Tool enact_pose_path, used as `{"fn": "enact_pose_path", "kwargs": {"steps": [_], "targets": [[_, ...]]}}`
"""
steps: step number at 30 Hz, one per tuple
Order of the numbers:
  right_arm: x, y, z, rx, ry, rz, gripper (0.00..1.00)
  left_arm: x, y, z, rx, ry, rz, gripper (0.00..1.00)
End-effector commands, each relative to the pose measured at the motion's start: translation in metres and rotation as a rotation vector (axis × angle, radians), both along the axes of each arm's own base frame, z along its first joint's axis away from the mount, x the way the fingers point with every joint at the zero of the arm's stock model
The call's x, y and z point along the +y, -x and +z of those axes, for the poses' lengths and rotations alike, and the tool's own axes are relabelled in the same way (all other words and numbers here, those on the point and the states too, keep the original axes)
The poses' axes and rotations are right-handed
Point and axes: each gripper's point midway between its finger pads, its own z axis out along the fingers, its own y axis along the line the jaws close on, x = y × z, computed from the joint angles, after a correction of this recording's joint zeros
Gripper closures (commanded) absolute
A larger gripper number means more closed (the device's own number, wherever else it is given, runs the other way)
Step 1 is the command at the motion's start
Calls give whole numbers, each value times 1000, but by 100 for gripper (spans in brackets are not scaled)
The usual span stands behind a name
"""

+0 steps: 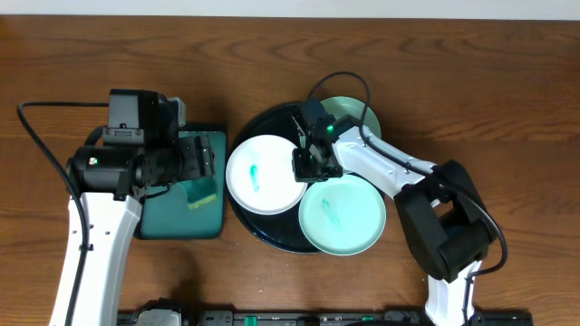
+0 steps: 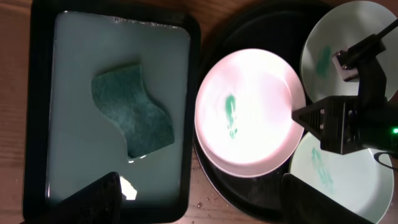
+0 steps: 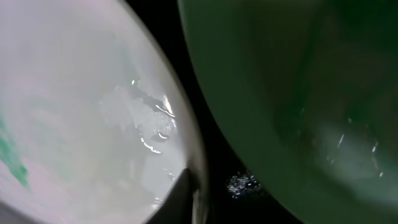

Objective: Clean dirty plates on tray and stack at the side
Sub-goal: 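Reach the right gripper to the pale green plate and grip its rim, then grasp the green sponge with the left gripper and dip it in water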

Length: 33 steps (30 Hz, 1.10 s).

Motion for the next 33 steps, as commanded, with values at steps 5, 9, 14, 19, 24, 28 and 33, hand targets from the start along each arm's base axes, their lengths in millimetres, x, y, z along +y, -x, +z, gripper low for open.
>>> {"fn": "enact_pose_path", "kwargs": {"steps": [5, 9, 14, 19, 24, 28, 33], "targets": [[2, 5, -4, 14, 10, -1, 99, 13, -1, -7, 37, -55, 53, 41], [1, 6, -4, 18, 13, -1, 99, 42, -1, -36, 128, -172, 220, 48], [1, 6, -4, 17, 14, -1, 99, 44, -8, -76, 233, -194, 218, 53], [1, 6, -4, 20, 15, 0, 99, 42, -20, -118, 329, -202, 208, 52], [-1, 9, -5, 30, 23, 3, 99, 44, -22, -153, 423, -208, 224, 58], [-2, 10, -5, 30, 26, 12, 99, 45, -22, -171, 465, -192, 234, 61], [-3, 10, -5, 30, 29, 17, 99, 45, -21, -188, 496, -131, 250, 61]]}}
